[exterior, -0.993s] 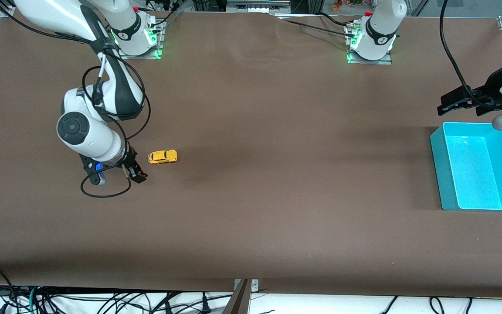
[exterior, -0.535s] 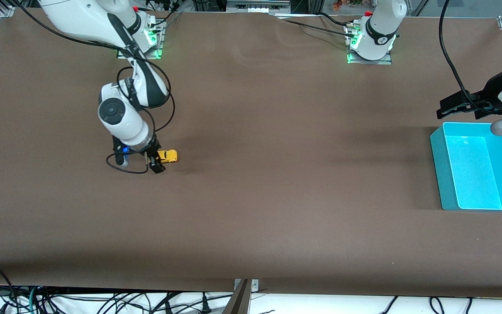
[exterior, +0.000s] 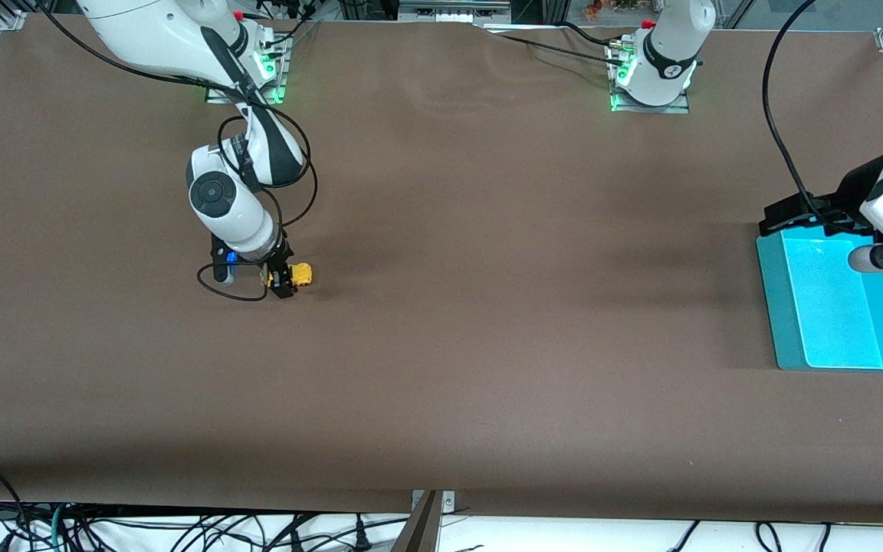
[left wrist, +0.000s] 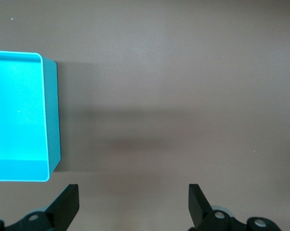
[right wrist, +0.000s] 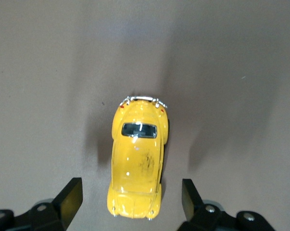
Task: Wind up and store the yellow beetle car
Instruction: 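Close the right gripper on the car while the left gripper nears the bin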
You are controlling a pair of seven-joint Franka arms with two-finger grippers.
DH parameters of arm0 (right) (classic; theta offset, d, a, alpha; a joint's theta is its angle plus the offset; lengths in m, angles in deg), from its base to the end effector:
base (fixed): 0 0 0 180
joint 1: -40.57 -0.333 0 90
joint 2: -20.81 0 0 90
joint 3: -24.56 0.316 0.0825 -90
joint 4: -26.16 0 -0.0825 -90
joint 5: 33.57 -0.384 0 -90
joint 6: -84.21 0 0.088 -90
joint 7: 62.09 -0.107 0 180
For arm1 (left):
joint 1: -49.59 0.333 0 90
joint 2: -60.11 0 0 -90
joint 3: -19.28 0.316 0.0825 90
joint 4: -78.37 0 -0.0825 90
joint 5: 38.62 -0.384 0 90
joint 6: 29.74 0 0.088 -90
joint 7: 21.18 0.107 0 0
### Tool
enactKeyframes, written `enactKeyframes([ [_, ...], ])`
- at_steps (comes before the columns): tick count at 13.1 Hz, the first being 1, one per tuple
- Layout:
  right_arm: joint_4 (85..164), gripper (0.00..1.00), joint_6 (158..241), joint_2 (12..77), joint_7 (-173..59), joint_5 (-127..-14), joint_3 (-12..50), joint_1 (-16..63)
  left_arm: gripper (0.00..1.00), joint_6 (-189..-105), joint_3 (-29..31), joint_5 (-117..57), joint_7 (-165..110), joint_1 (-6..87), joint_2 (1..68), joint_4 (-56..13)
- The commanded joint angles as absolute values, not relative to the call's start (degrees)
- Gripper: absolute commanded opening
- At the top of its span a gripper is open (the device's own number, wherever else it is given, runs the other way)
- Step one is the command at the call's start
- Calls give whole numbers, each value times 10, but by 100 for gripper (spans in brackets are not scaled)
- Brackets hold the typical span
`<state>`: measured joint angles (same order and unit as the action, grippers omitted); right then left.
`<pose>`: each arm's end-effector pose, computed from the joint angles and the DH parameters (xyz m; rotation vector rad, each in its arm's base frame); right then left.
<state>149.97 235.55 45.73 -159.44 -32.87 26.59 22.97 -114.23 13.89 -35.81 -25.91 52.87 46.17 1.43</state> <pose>0.5373 0.1921 0.1967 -2.4189 1.9352 -0.0256 0.6164 -0.0210 0.5811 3.0707 0.0694 -0.1760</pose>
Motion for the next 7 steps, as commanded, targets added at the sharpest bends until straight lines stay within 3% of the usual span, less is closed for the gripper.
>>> enactKeyframes([
  [1, 1503, 83, 2365, 466, -1611, -322, 265, 231, 100, -1161, 137, -341, -258, 529, 464, 2],
  [5, 1503, 79, 2363, 465, -1611, -322, 260, 231, 100, -1172, 137, -341, -258, 521, 465, -12],
  [6, 1503, 75, 2363, 465, -1610, -321, 260, 231, 100, -1180, 137, -341, -258, 521, 465, -12],
  [7, 1503, 60, 2365, 465, -1610, -320, 258, 232, 100, -1185, 137, -341, -258, 522, 465, -13],
])
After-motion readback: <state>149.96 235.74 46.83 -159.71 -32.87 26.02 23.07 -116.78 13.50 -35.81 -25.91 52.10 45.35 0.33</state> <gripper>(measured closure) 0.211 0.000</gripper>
